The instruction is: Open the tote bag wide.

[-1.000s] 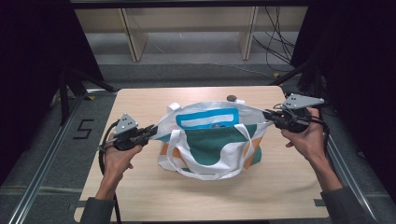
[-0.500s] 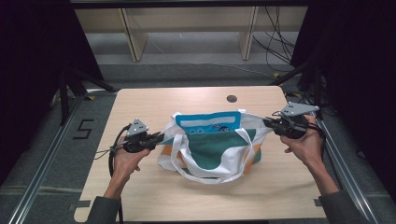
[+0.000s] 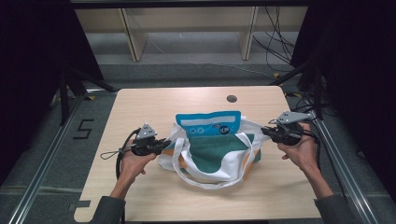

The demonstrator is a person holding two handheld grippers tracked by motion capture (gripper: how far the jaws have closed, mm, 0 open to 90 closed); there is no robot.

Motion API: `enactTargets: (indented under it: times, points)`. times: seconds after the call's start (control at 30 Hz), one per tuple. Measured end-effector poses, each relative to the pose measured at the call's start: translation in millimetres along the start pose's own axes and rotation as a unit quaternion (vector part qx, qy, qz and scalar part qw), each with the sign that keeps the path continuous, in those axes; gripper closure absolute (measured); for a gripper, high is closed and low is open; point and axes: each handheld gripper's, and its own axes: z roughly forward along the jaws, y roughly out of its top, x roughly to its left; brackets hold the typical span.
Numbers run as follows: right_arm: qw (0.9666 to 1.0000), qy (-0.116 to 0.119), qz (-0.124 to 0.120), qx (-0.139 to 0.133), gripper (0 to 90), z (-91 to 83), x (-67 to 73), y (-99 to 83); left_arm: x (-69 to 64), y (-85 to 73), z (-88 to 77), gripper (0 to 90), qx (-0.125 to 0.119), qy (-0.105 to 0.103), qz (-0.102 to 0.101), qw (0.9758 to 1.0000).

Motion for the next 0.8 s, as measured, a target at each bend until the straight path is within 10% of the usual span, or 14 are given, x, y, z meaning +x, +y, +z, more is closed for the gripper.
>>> enactTargets:
  times: [0.37,0.8]
  points:
    - [0.9992,0.008,0.001,0.039,88.4,30.7,5.6,-31.6,-2.0,-18.8,27.0,83.0,0.06,-0.002,0.021,0.998]
    - [0.9984,0.0,-0.007,0.056,88.7,60.6,14.3,-55.8,-4.7,-30.6,35.3,83.0,0.074,-0.005,0.011,0.9972]
